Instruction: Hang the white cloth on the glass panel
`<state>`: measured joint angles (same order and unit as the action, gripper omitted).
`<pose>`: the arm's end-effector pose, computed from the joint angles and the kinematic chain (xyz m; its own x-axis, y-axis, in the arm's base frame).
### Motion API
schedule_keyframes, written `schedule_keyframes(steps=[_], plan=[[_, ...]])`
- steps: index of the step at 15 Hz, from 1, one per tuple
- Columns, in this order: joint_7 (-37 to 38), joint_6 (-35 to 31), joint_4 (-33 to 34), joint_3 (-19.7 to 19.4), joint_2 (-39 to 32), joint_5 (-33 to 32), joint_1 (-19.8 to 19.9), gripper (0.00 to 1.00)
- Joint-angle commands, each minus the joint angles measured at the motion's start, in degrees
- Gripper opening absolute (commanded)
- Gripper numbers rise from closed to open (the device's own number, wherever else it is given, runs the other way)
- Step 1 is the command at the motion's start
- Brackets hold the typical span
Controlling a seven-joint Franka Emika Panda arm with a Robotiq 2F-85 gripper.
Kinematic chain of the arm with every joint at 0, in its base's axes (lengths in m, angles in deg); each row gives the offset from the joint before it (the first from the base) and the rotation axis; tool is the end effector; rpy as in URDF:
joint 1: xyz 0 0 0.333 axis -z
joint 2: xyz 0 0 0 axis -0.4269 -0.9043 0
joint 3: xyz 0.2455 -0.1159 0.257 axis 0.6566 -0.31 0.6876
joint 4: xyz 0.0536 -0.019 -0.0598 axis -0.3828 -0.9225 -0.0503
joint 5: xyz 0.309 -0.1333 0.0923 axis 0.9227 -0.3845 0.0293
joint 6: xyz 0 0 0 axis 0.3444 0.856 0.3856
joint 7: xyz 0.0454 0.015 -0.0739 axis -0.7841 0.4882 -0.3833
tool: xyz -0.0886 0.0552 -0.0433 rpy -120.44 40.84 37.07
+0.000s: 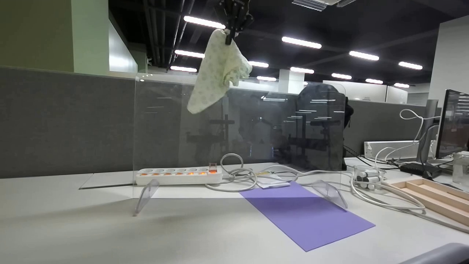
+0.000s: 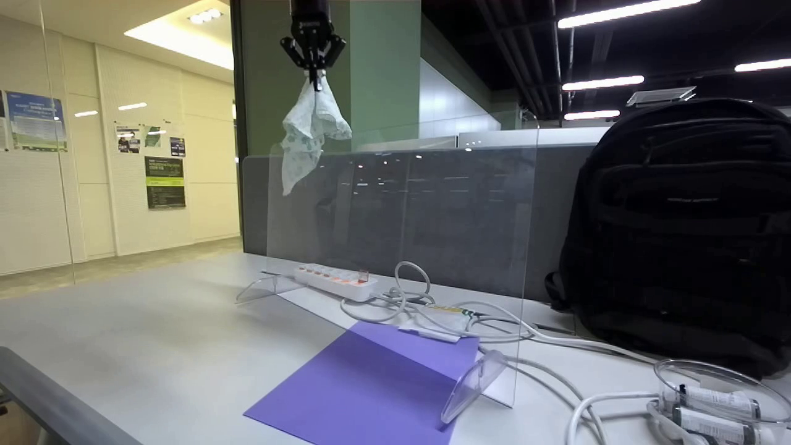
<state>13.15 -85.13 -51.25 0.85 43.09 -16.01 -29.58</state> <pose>0.5521 0.0924 0.6511 0.9454 0.2553 0.2028 0.2697 -0.9618 -0.0462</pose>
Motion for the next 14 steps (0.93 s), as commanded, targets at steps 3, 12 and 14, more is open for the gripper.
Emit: schedule_keyframes(steps=[3, 12, 14], plan=[[-12.3, 11.5, 8.2, -1.5, -4.1, 4.5, 2.6, 0.01], [-16.8, 18.5, 19.4, -3.0, -10.7, 2.8, 5.3, 0.01], [-17.6, 19.0, 21.9, -3.0, -12.8, 2.9, 5.9, 0.01]])
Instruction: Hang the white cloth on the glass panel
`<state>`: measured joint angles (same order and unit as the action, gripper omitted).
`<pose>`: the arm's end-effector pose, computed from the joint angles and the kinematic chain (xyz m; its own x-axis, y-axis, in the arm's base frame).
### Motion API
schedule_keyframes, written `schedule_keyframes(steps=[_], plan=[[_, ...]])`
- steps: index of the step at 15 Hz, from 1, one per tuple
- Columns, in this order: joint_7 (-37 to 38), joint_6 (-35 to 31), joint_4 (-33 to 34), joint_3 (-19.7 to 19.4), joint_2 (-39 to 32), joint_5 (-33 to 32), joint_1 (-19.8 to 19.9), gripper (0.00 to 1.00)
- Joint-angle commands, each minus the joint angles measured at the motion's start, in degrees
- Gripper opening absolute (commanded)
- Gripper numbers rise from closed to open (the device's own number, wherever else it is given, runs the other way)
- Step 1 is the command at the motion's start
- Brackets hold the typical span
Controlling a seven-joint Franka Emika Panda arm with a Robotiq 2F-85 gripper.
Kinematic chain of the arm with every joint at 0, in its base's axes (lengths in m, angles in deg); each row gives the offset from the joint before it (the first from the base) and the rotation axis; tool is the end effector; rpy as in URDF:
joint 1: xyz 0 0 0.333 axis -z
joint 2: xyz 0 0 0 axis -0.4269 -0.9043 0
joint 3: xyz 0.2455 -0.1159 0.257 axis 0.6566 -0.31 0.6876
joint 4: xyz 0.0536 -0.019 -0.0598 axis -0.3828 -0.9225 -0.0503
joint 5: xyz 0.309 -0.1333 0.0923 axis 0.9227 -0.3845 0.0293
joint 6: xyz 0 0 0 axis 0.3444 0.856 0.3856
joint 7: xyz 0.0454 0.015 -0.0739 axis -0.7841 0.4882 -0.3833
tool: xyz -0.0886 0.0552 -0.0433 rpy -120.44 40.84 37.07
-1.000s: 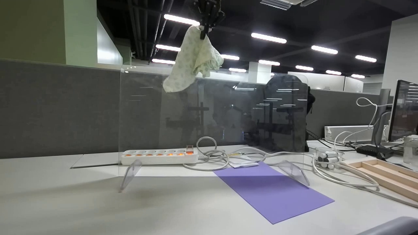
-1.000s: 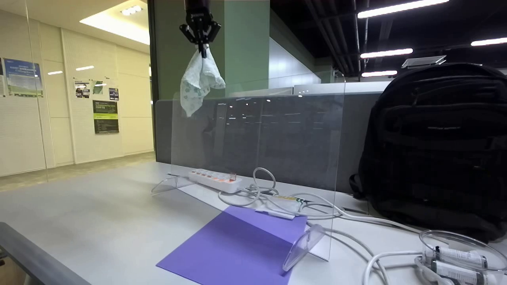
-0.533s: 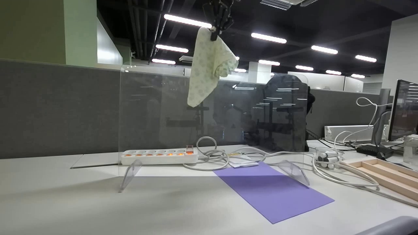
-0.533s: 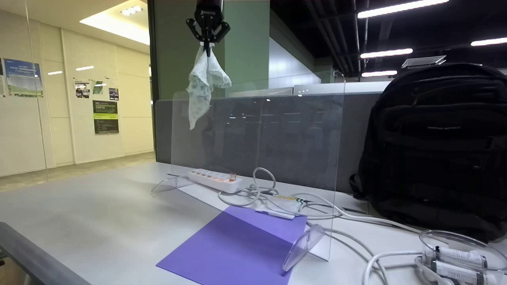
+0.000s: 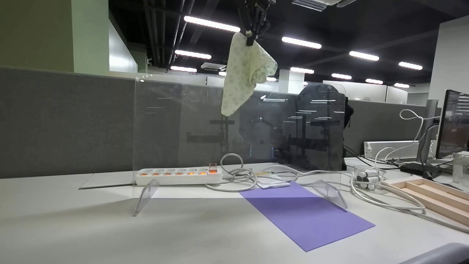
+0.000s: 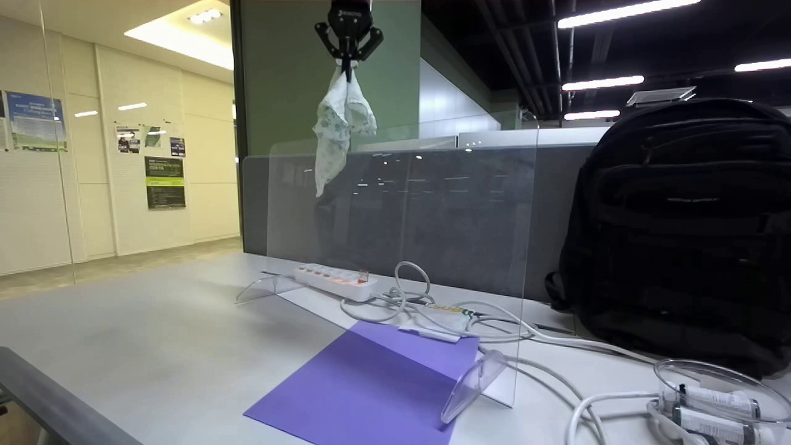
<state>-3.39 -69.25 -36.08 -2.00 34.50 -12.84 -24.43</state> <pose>0.5894 0.0222 0.6551 0.9078 0.4109 0.0835 0.4180 -0.9025 -0.1037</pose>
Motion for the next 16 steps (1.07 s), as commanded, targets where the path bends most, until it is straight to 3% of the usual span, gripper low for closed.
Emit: schedule_keyframes(steps=[1, 7, 8, 10, 16], plan=[[-1.4, 3.7, 7.8, -0.1, -5.2, 0.0, 1.0, 0.01], [-2.8, 6.6, 11.7, -0.1, -9.5, 0.3, 1.5, 0.01], [-2.9, 7.2, 12.2, -0.1, -10.0, 0.3, 1.5, 0.28], [-2.8, 8.5, 13.2, 0.0, -10.7, 0.2, 1.4, 0.33], [-0.3, 7.4, 15.5, -0.2, -11.0, -1.0, 0.1, 0.75]])
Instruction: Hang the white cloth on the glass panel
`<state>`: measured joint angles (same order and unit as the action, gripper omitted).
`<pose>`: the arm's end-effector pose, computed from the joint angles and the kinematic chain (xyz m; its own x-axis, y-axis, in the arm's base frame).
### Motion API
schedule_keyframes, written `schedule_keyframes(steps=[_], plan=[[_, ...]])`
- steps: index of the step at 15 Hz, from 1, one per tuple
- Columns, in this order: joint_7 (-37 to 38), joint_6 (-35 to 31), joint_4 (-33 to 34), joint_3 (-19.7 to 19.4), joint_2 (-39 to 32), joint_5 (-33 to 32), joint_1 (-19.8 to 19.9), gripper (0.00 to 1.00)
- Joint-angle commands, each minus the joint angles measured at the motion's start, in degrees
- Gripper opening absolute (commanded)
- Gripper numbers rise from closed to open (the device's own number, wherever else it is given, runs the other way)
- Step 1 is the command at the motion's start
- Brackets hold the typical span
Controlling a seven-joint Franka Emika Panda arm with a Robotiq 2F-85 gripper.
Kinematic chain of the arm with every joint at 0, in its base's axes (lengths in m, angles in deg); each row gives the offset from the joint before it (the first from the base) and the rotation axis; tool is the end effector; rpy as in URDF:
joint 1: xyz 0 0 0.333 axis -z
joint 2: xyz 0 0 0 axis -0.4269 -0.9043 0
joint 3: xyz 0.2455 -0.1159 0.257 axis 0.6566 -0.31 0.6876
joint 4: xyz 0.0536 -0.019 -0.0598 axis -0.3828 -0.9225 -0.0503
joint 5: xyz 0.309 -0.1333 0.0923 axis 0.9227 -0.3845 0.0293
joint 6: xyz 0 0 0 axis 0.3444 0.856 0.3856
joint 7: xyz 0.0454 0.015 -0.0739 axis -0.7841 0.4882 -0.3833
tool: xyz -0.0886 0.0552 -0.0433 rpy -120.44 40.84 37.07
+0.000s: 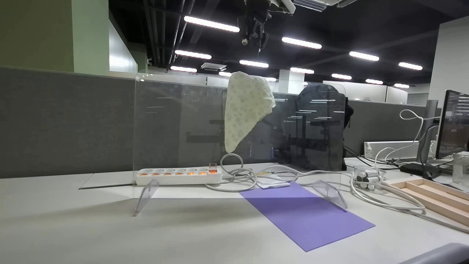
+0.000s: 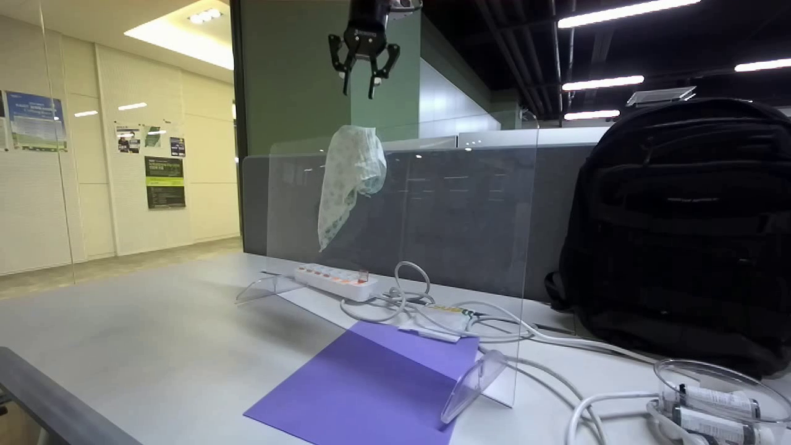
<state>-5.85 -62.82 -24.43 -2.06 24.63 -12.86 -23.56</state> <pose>0.6351 0.0115 0.6263 0.8949 0.4460 0.0181 0.4439 -0.8851 -0.1396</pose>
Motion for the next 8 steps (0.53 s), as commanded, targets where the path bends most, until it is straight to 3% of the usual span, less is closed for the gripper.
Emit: schedule_keyframes(steps=[1, 4, 8], plan=[[2.9, 0.5, 4.2, -0.2, -1.1, -1.0, -1.0, 0.81], [5.3, 1.2, 5.4, -0.3, -1.1, -2.1, -2.2, 0.99], [6.2, 3.6, 5.5, 0.0, -0.3, -4.3, -4.0, 1.00]])
